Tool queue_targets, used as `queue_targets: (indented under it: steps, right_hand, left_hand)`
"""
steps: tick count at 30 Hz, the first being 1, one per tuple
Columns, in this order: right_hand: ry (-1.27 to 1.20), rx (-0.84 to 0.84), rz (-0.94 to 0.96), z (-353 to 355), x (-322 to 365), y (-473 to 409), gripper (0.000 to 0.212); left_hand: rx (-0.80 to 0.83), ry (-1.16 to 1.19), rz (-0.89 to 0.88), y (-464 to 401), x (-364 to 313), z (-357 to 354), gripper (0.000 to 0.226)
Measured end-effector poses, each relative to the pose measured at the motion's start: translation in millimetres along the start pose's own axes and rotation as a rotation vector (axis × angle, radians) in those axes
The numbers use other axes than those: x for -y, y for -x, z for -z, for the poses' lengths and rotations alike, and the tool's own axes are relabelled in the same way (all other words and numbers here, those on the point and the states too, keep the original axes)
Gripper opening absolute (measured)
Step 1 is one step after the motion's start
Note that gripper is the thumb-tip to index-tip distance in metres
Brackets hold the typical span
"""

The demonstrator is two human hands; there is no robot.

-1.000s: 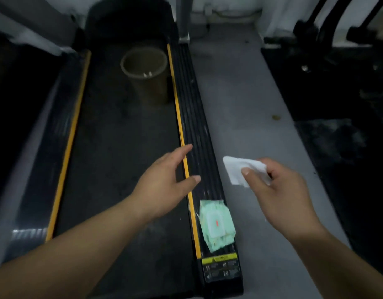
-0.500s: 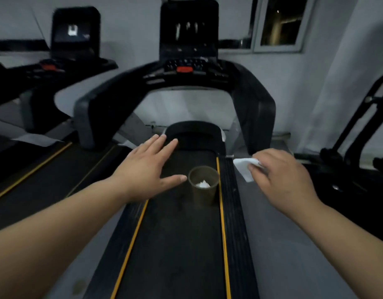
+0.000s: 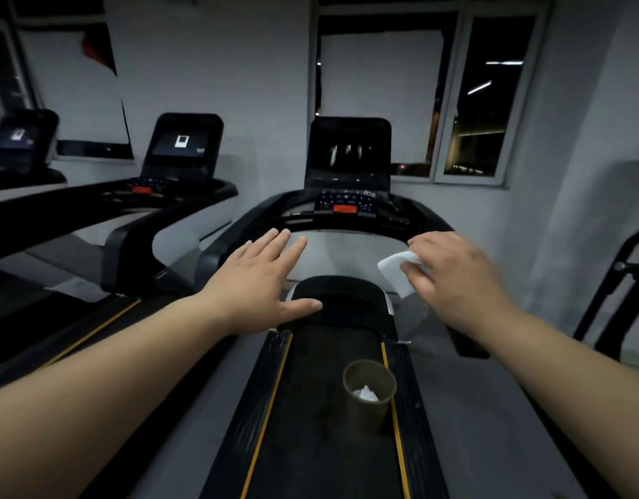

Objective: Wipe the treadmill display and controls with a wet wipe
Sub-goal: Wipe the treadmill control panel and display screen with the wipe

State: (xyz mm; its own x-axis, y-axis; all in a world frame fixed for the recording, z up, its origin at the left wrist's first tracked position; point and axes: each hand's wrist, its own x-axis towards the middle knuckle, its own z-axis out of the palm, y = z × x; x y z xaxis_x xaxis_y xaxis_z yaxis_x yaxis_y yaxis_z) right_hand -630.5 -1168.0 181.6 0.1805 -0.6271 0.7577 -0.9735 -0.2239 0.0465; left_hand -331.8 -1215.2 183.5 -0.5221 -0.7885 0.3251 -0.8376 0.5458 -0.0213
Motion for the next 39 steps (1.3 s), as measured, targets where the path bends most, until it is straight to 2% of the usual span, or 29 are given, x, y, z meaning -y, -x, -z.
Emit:
queue_targets:
  steps: [5, 12, 17, 22, 28, 39]
  right_hand:
    - [0.023, -0.026, 0.042, -13, 10, -35, 0.011]
    - [0.003, -0.024, 0.053, -69, 2, -79, 0.009]
    - [-0.021, -0.01, 0.08, -124, -35, -127, 0.008]
    - [-0.054, 0.037, 0.072, -176, -99, -203, 0.006]
    - [-0.116, 0.104, 0.039, -203, -169, -320, 0.007]
    - [-0.092, 0.104, 0.036, -202, -217, -477, 0.011]
  left_hand:
    - [-0.024, 0.001, -0.044, -34, 17, 10, 0.107]
    - [-0.057, 0.003, -0.095, -104, 44, -3, 0.113]
    - [-0.075, -0.01, -0.122, -182, 64, -22, 0.114]
    - [-0.083, -0.019, -0.143, -302, 81, -28, 0.114]
    - [-0.056, 0.017, -0.141, -439, 95, 6, 0.113]
    - [-0.039, 0.029, -0.18, -573, 139, 78, 0.116]
